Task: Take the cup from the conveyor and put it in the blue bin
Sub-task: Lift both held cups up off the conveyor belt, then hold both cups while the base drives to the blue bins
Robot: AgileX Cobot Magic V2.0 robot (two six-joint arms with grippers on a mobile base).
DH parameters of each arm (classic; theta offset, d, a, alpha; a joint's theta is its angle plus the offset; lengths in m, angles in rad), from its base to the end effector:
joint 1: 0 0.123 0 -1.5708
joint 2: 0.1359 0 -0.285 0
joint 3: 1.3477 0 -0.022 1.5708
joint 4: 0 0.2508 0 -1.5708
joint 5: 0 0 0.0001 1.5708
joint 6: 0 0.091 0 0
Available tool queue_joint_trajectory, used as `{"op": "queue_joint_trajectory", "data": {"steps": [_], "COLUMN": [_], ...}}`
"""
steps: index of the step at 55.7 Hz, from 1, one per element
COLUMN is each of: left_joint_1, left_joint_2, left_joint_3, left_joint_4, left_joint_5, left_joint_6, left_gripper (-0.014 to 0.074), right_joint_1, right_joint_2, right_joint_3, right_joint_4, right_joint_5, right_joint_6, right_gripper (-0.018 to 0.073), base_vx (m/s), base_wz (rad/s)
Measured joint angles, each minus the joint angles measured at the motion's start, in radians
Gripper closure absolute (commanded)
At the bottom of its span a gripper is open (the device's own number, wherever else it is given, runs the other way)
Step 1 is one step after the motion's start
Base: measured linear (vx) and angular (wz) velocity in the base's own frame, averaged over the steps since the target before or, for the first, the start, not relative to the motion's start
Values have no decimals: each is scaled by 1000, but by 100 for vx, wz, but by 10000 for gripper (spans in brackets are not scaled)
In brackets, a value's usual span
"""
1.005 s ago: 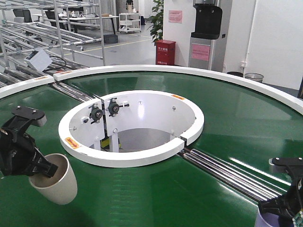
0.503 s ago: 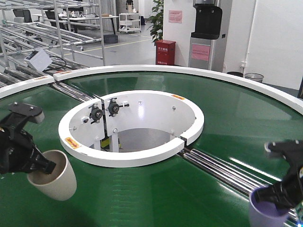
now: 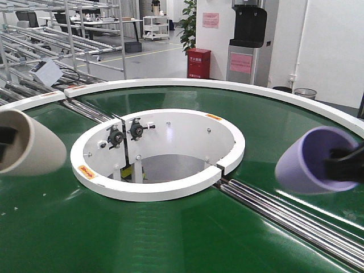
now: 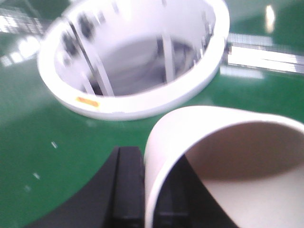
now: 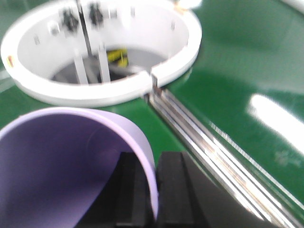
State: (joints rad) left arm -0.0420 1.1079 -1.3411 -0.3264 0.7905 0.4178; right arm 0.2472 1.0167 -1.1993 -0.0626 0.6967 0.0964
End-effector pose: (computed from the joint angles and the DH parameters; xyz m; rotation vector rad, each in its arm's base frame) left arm 0.2185 -0.0300 0.4547 0.3704 1.9696 -0.1405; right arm 0.1976 0.0461 0.4338 -0.1727 1.9920 0.1500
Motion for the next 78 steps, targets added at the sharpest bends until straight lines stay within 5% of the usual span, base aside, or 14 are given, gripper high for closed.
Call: {"op": "queue_joint_trajectory", "data": {"steps": [25, 78], "left_joint_1": [0, 0], "left_joint_2": [-425, -462], "left_joint_3": [237, 242], "left_joint_4": [-2, -2], "left_joint_5": [-18, -1], "left_joint_6": [-5, -7], "left_gripper": [602, 602], "right_joint_1": [0, 0], "right_joint_2": [-221, -230], "right_joint_3": [90, 90], "right_joint_4": [1, 1], "right_joint_5": [51, 48], "right_joint_6": [-1, -4], "right_gripper": [568, 568], "base_vx": [0, 0], "base_wz": [0, 0]}}
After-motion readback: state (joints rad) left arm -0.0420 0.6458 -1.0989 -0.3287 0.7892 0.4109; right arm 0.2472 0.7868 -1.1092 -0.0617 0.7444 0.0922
